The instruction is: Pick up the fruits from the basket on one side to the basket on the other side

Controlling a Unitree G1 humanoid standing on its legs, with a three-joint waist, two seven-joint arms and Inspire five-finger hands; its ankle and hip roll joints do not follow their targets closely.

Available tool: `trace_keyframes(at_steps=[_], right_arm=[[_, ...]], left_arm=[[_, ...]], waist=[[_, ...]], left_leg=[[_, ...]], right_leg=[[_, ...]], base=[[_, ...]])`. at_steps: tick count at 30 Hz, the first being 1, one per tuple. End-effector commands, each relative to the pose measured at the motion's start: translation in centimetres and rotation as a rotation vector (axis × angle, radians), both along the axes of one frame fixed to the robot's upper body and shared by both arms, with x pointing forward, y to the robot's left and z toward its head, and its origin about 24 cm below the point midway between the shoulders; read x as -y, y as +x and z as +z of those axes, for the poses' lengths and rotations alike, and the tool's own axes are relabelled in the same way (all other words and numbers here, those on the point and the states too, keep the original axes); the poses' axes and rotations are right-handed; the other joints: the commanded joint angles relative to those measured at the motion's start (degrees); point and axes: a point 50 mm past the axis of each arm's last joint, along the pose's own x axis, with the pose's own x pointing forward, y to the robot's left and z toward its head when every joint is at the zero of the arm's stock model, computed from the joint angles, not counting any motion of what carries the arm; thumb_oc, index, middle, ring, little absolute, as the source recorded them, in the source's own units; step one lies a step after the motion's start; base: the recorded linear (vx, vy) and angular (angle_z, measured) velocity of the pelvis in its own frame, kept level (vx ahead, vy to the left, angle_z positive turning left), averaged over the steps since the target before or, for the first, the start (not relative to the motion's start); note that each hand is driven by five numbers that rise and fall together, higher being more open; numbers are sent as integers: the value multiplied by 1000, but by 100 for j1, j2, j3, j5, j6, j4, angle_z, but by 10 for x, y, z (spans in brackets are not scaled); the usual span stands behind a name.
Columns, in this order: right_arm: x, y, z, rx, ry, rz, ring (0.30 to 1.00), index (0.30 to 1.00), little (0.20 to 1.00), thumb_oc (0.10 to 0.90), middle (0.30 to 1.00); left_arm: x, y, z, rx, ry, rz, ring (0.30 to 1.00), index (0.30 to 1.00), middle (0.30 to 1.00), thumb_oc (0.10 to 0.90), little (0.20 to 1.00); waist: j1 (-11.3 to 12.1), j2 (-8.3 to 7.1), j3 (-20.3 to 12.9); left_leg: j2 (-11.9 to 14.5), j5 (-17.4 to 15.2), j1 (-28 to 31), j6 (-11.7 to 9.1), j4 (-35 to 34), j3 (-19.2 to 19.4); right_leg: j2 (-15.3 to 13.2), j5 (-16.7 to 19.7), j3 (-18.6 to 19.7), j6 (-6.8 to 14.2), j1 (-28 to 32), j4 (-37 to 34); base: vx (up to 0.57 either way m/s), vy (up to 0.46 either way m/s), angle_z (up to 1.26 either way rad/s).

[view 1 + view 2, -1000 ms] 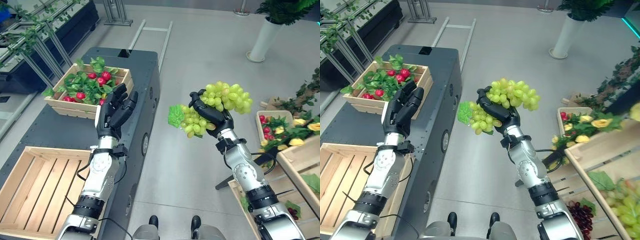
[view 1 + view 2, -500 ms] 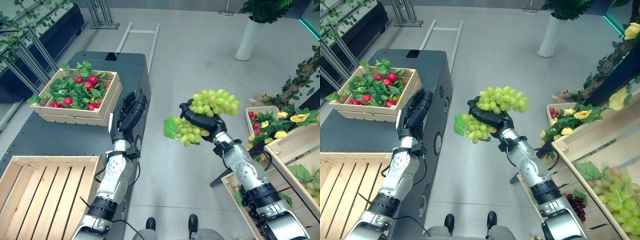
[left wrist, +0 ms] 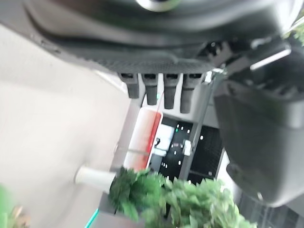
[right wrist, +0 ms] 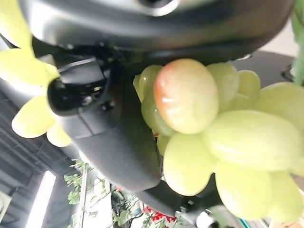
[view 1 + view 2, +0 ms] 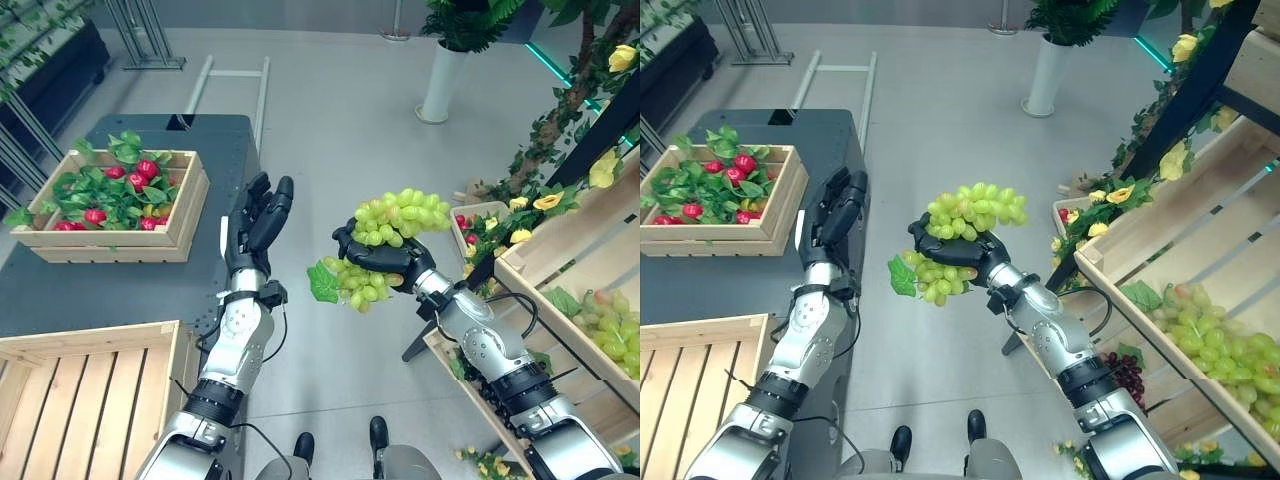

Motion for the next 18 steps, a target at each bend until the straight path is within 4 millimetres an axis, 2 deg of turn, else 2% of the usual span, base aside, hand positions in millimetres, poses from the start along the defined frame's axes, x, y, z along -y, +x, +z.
trace_keyframes(at_steps=[1,4,6,8,9,10,12,15,18], right_arm=[[-10,2,64,292,121,73,300,300,300,400,300],[-13,-1,56,269,123,109,300,300,300,400,300],[-14,-6,46,258,97,154,300,300,300,400,300],[-15,-11,39,258,67,191,300,300,300,400,300],[-20,-13,35,260,47,220,300,300,300,400,300],[-20,-13,34,259,38,234,300,300,300,400,300],[-31,-8,42,273,-33,283,300,300,300,400,300],[-30,-8,47,286,-41,306,300,300,300,400,300],[-24,-12,45,283,-38,284,300,300,300,400,300]], left_arm=[[-13,1,41,206,48,57,900,900,900,800,900],[-23,0,41,197,60,92,900,900,900,800,900],[-29,-5,39,202,70,133,900,900,900,800,900],[-36,-8,35,198,48,167,900,900,900,800,900],[-37,-8,35,200,39,183,900,900,900,800,900],[-38,-7,35,200,41,192,900,900,900,800,900],[-38,0,39,200,1,211,900,900,900,800,900],[-32,1,43,212,22,215,900,900,900,800,900],[-25,-3,35,184,11,213,900,900,900,800,900]], waist=[[120,284,-326],[281,439,-356],[412,485,-446],[507,380,-511],[616,254,-592],[650,213,-632],[621,163,-645],[613,134,-648],[562,124,-714]], left_leg=[[58,-633,711,-79,-463,-5],[169,-377,523,-4,-432,316],[234,-310,352,26,-301,433],[237,-266,195,-28,-176,568],[247,-271,60,-117,-54,712],[293,-265,19,-168,-50,805],[432,-201,-24,-331,-61,972],[469,-191,-21,-359,-99,1002],[443,-185,52,-340,-193,890]], right_leg=[[69,385,-743,78,-183,259],[128,-55,-939,-55,-75,1840],[172,-431,-1075,-173,150,2270],[220,-743,-1099,-220,497,1790],[205,-845,-1197,-243,940,1061],[147,-814,-1252,-225,1071,725],[265,-599,-1048,-265,1191,-71],[315,-566,-1074,-346,1271,-255],[383,-570,-1059,-388,1268,-270]], base=[[-278,114,-79],[-291,107,-93],[-166,22,-63],[-90,-95,-52],[-94,-171,-45],[-96,-198,-60],[-88,-151,-51],[-43,-51,-23],[15,-8,-2]])
